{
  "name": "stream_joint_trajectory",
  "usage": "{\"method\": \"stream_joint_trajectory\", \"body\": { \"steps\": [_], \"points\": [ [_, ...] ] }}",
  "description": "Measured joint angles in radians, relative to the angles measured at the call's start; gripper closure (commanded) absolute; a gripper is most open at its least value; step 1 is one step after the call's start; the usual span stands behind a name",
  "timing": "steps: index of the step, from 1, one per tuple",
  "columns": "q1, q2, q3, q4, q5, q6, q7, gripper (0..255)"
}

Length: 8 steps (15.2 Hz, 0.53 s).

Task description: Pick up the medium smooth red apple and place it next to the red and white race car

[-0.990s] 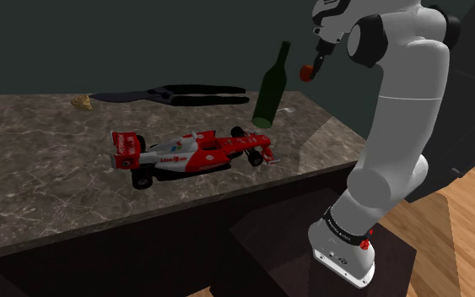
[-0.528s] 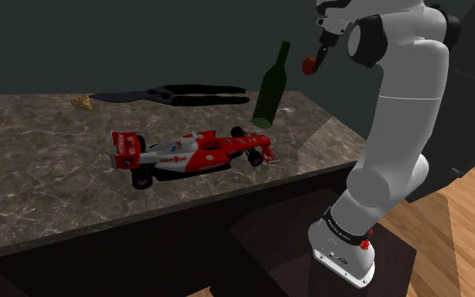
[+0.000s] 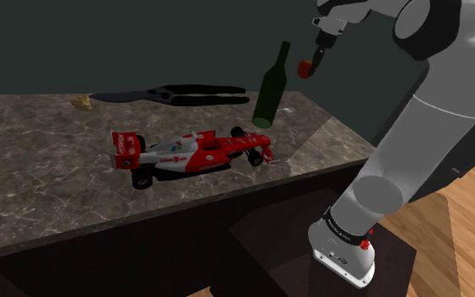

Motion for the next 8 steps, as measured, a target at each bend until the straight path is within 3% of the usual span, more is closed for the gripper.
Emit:
{"method": "stream_joint_trajectory", "body": {
  "steps": [8],
  "points": [
    [0.069, -0.316, 0.130, -0.296, -0.193, 0.038, 0.257, 255]
  ]
}}
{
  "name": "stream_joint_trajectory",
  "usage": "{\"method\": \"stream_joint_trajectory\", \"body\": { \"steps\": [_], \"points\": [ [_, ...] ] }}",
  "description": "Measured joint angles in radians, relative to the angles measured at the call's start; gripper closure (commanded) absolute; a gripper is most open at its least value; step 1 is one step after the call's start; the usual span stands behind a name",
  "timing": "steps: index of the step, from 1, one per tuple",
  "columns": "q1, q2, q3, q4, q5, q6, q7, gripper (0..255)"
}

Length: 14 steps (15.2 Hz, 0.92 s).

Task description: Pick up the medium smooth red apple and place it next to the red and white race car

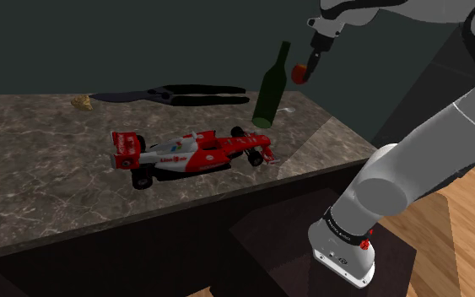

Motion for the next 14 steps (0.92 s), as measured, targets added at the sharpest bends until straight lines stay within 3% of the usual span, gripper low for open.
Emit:
{"method": "stream_joint_trajectory", "body": {
  "steps": [5, 14],
  "points": [
    [0.004, -0.158, 0.103, -0.143, -0.054, -0.013, 0.137, 255],
    [0.030, -0.367, 0.293, -0.337, -0.044, -0.046, 0.361, 255]
  ]
}}
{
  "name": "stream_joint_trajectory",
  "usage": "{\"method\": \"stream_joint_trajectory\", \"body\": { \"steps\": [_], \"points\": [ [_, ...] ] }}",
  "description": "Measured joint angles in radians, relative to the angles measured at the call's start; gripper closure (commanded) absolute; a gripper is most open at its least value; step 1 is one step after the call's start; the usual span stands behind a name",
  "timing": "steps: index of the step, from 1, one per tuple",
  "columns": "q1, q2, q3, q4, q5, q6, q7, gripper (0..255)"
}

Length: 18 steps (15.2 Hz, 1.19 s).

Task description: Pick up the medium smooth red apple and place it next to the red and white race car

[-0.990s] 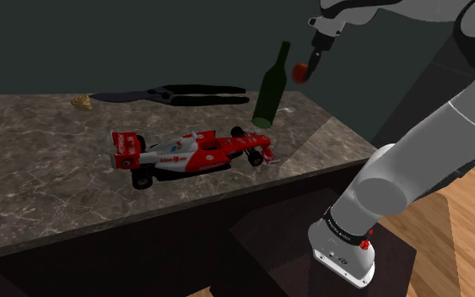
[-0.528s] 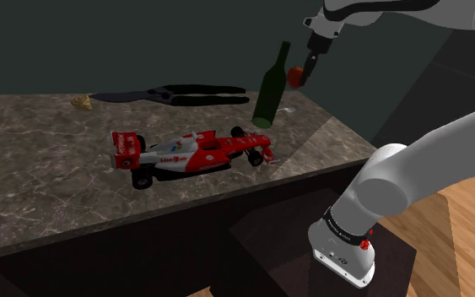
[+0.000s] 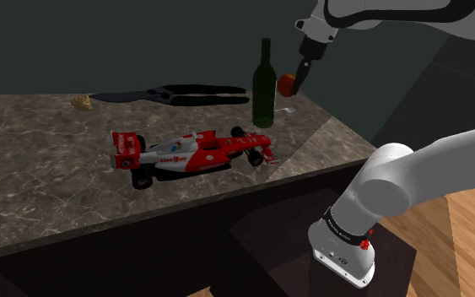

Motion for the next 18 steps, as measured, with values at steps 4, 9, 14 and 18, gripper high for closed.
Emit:
{"method": "stream_joint_trajectory", "body": {
  "steps": [4, 9, 14, 18],
  "points": [
    [0.027, -0.059, 0.086, -0.049, 0.035, -0.019, 0.096, 255],
    [0.029, -0.074, 0.096, -0.112, 0.037, 0.028, 0.114, 255],
    [0.026, -0.068, 0.089, -0.173, 0.031, 0.095, 0.115, 255],
    [0.024, -0.061, 0.084, -0.224, 0.025, 0.153, 0.116, 255]
  ]
}}
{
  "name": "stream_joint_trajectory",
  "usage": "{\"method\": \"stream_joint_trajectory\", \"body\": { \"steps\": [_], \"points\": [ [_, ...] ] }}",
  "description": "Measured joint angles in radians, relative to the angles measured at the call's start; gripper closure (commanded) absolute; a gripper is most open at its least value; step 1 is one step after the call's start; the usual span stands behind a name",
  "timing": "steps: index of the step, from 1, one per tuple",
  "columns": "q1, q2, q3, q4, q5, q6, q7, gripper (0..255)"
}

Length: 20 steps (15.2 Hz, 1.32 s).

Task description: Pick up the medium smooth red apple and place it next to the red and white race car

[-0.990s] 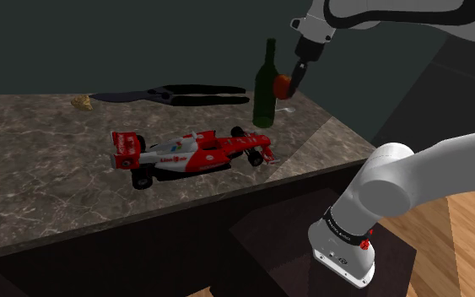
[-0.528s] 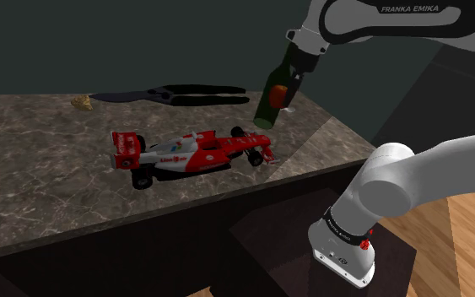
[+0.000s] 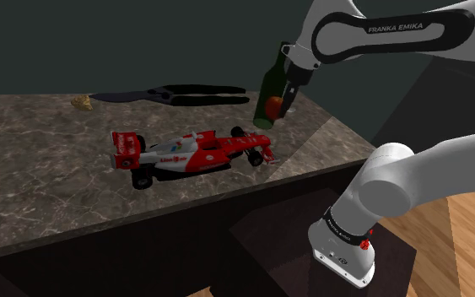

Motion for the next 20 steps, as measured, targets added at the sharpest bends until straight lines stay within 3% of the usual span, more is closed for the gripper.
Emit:
{"method": "stream_joint_trajectory", "body": {
  "steps": [15, 20],
  "points": [
    [-0.006, 0.080, -0.026, -0.156, -0.021, 0.238, 0.005, 255],
    [-0.007, 0.087, -0.030, -0.169, -0.024, 0.259, 0.004, 255]
  ]
}}
